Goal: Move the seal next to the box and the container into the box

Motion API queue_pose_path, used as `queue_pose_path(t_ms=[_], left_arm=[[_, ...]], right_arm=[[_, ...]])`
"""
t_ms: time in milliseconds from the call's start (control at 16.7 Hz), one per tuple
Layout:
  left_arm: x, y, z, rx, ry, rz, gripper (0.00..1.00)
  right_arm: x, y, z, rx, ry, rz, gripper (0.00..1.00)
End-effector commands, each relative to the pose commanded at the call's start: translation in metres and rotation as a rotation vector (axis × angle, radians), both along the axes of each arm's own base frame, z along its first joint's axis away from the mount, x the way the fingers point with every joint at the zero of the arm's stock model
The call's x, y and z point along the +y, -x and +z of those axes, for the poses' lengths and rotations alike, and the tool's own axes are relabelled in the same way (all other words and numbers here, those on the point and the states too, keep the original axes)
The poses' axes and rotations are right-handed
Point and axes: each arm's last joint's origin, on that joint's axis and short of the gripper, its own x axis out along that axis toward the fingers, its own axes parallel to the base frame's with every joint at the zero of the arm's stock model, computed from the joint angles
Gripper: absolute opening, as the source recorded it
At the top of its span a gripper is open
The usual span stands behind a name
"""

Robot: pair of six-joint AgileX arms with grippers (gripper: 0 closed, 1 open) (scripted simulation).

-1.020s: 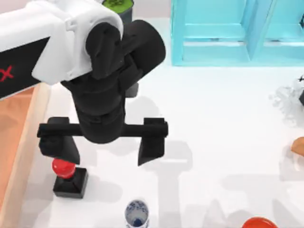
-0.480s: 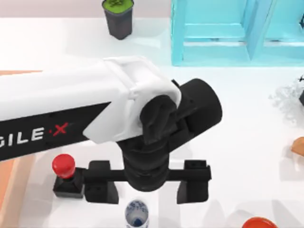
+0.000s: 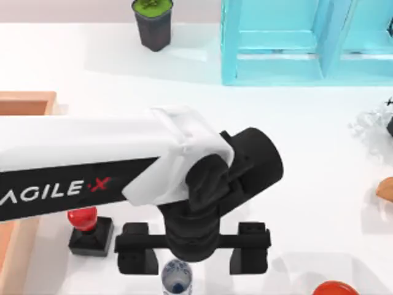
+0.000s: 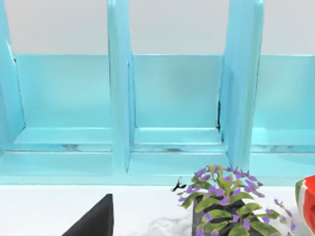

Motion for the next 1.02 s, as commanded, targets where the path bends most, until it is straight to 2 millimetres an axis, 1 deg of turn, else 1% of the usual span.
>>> queue_pose_path(t_ms=[120, 240, 300, 540, 1020], left_arm=[[0.0, 0.0, -0.021, -0.004, 0.006, 0.0, 1.0], [0.001, 0.002, -0.037, 0.0, 0.0, 0.0, 1.0], [0.002, 0.002, -0.04, 0.001, -0.002, 0.0, 1.0], [0.002, 0.002, -0.041, 0.002, -0.003, 0.0, 1.0], [0.002, 0.002, -0.041, 0.002, -0.003, 0.0, 0.4]], right_arm=[[0.0, 0.0, 0.0, 0.0, 0.0, 0.0, 1.0], [0.0, 0.0, 0.0, 0.0, 0.0, 0.0, 1.0], [0.0, 0.0, 0.0, 0.0, 0.0, 0.0, 1.0], [0.0, 0.0, 0.0, 0.0, 0.0, 0.0, 1.0], [0.0, 0.0, 0.0, 0.0, 0.0, 0.0, 1.0]])
